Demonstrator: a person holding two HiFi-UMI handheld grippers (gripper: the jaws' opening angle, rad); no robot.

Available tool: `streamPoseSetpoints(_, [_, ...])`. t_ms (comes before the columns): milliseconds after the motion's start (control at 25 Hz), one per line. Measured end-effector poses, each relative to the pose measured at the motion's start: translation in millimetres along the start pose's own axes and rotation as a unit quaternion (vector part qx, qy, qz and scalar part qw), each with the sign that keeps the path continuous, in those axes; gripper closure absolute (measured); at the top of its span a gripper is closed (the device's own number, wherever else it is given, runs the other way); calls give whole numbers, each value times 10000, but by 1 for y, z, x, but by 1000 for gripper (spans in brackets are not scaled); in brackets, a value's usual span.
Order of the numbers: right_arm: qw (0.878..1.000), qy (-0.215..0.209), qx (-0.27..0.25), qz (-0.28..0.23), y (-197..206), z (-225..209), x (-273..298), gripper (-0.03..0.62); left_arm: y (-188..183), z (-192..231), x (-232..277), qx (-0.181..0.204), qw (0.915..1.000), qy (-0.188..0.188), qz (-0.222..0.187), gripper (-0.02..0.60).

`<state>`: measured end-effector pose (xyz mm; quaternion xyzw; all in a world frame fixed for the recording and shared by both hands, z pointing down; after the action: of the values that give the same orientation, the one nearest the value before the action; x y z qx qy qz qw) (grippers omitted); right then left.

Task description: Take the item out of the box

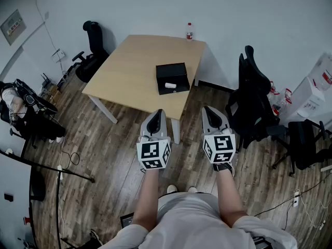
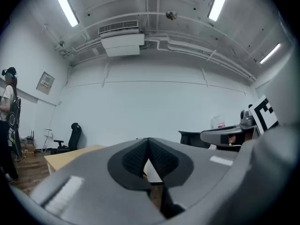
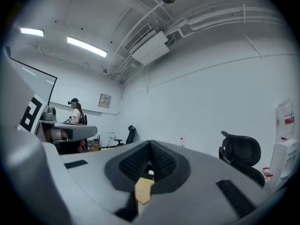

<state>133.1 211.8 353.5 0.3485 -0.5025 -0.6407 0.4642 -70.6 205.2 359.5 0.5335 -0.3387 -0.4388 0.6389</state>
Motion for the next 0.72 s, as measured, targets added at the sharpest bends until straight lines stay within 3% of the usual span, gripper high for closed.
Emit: streamPoseSetpoints(720, [9984, -410, 372, -136, 5, -18, -40, 581, -1, -48, -11, 23, 10000, 73, -57, 572])
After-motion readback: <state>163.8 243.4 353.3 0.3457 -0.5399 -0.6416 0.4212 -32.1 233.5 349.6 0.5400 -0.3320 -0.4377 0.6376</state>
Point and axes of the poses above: the fingertips, and each gripper's own axes: x forward along the fingers, z to its left, y out of its underside, the point moved 7 cm from there along -x, backward along the fingers, and after that the axes turned 11 degrees about -x, right-handed, at the moved point
